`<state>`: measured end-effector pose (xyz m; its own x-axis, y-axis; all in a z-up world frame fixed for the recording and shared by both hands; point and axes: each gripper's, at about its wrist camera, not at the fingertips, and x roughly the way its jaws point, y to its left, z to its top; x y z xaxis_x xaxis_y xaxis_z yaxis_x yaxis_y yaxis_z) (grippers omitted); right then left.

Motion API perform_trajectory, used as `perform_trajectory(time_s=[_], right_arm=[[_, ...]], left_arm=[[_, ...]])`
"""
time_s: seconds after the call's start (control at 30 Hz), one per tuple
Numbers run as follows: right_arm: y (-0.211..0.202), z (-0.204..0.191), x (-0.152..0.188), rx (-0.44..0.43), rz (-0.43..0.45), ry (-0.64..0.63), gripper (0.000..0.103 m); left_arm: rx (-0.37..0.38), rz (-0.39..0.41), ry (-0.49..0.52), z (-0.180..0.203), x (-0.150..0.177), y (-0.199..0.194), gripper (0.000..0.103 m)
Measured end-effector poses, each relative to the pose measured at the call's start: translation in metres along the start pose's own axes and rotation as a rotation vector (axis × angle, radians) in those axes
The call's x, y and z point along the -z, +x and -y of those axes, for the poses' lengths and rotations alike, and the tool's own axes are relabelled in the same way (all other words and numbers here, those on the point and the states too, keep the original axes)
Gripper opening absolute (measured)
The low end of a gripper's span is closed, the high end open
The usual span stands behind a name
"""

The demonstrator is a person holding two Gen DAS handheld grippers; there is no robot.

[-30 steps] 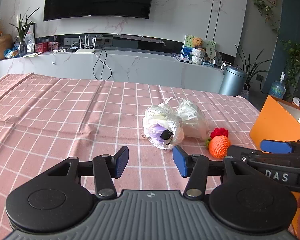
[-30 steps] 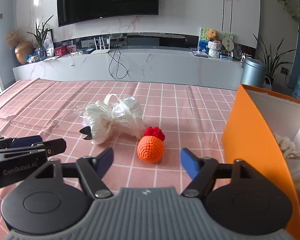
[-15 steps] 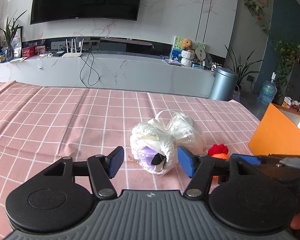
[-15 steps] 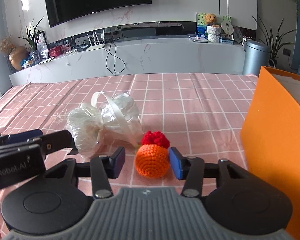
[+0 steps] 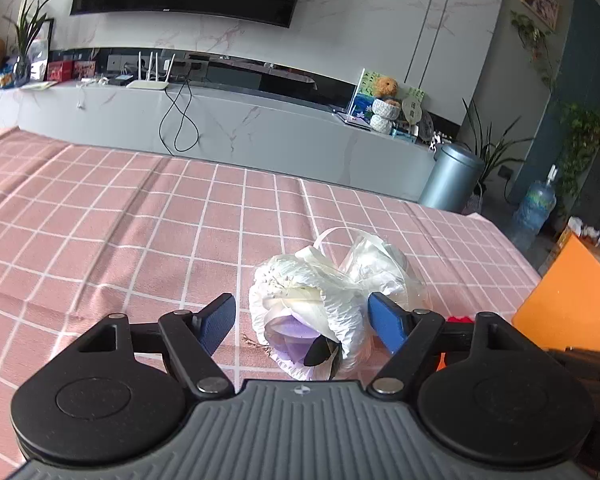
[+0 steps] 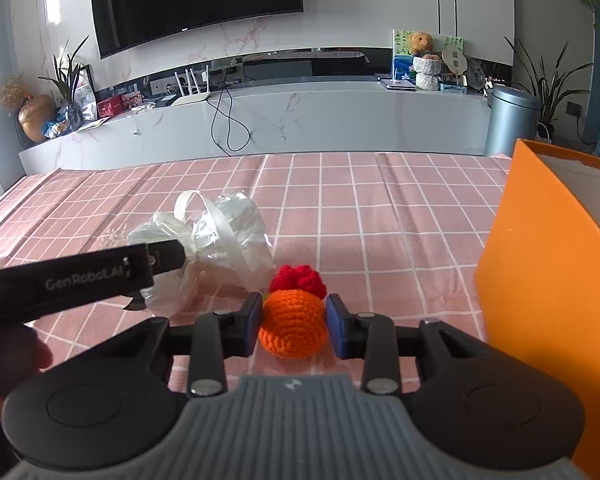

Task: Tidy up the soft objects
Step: 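Grasp the bagged white crocheted item with the left tool while the right grasps the orange ball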

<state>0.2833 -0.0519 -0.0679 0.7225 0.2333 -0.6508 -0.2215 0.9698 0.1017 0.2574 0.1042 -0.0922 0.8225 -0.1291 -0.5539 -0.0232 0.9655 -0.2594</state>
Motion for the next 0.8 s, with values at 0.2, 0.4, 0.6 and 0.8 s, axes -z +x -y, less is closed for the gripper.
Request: perform_trajectory(time_s=[0.2, 0.4, 0.6, 0.8], right_arm=[[0.002, -0.003, 0.003, -0.004, -0.002, -0.017, 0.034], [0.001, -0.004, 0.003, 0.001, -0.008, -0.028, 0.034], [-0.001, -0.008, 0.002, 0.010, -0.013, -0.032, 0.034], [-0.011, -0.011, 0.000, 0.026, 0.003, -0.026, 0.033]], left_arm=[[0.026, -0.028, -0.040, 0.000, 0.002, 0.009, 0.089], [0.032, -0.038, -0.034, 0.005, 0.009, 0.013, 0.070], [0.033, -0.021, -0.037, 0.008, 0.012, 0.004, 0.056], [0.022, -0.001, -0.029, 0.007, 0.010, -0.010, 0.049]])
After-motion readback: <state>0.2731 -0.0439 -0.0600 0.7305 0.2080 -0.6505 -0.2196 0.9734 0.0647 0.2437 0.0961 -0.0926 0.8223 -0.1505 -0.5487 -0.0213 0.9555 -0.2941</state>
